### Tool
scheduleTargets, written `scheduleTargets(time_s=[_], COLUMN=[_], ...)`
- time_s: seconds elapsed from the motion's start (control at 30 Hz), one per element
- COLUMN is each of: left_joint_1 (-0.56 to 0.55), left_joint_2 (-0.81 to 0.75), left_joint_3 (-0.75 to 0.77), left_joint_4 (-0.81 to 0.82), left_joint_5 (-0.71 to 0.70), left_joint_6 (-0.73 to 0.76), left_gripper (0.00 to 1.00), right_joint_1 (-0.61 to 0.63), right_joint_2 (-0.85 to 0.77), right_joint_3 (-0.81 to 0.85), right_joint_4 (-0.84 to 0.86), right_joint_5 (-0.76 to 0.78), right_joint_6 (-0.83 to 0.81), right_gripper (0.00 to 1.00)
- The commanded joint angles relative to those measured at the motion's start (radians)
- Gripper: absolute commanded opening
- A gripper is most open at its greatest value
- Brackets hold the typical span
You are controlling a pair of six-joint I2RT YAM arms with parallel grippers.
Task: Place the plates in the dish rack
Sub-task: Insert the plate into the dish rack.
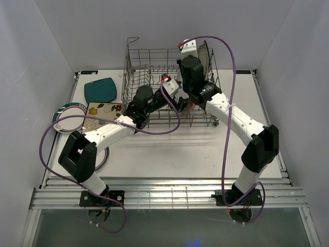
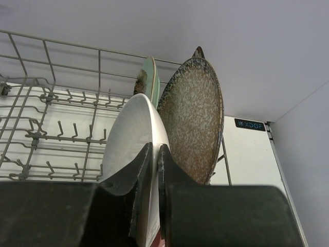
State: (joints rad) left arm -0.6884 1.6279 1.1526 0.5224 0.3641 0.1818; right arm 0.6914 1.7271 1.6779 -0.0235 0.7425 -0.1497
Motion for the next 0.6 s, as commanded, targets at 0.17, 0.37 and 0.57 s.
scheduleTargets(time_s=[0.17, 0.37, 0.57], left_joint_1=[0.013, 0.015, 0.016], left_joint_2=[-0.174, -0.275, -0.387], left_joint_3=[-0.048, -0.036, -0.031], left_joint_4=[0.027, -0.045, -0.116], left_joint_5=[-0.056, -0.163, -0.217], left_joint_6=[0.054, 0.09, 0.139], left_gripper=[0.98, 0.98, 0.98], right_joint_1=[0.017, 0.017, 0.017], right_joint_2=[0.008, -0.001, -0.023], right_joint_3=[-0.083, -0.102, -0.122], right_joint_4=[-0.121, -0.107, -0.092], right_joint_5=[-0.035, -0.04, -0.048], right_joint_6=[0.048, 0.053, 0.049], right_gripper=[0.13, 0.22, 0.33])
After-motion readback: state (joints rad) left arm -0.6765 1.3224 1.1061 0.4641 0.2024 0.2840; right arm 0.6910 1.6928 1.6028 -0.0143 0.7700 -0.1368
